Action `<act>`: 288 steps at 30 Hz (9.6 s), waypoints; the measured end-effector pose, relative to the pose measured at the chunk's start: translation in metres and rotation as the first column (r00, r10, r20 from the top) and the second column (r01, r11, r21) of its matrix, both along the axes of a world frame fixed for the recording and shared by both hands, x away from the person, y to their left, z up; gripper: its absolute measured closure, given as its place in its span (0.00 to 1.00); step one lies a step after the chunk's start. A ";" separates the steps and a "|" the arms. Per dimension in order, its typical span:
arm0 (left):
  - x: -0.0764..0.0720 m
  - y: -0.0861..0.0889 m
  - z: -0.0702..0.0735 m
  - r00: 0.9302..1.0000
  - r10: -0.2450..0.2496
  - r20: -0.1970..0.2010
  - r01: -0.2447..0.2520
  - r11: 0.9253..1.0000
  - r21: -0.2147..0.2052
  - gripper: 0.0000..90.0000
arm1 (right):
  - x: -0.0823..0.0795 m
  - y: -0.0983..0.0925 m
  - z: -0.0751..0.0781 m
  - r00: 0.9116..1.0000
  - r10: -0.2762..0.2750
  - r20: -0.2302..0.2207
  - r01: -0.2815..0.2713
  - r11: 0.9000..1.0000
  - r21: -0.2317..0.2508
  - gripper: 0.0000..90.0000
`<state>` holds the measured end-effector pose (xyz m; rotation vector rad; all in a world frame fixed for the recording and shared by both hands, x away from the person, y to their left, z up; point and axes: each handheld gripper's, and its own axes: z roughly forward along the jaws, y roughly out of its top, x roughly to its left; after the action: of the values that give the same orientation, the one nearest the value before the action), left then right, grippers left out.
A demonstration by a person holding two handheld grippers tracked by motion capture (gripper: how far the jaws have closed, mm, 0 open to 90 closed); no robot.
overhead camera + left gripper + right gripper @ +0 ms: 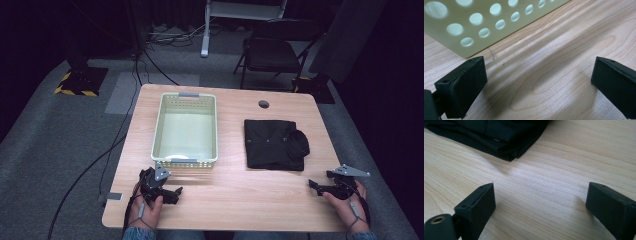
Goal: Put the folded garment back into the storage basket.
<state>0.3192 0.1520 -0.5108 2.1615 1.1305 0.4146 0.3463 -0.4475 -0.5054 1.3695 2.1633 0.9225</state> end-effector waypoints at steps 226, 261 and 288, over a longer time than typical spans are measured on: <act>-0.002 -0.001 0.000 1.000 -0.009 0.000 0.009 1.000 0.002 0.00 | 0.109 0.106 0.065 0.998 0.056 0.020 -0.058 0.992 0.114 0.95; -0.002 -0.001 0.000 1.000 -0.009 0.000 0.009 1.000 0.002 0.00 | 0.097 0.118 0.125 0.977 0.149 0.151 -0.169 0.977 0.131 0.95; -0.002 -0.001 0.000 1.000 -0.007 0.000 0.007 1.000 0.000 0.00 | 0.098 0.126 0.156 0.966 0.158 0.204 -0.183 0.977 0.108 0.95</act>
<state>0.3176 0.1507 -0.5107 2.1648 1.1233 0.4112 0.4446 -0.3218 -0.3494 1.1074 2.1278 1.2236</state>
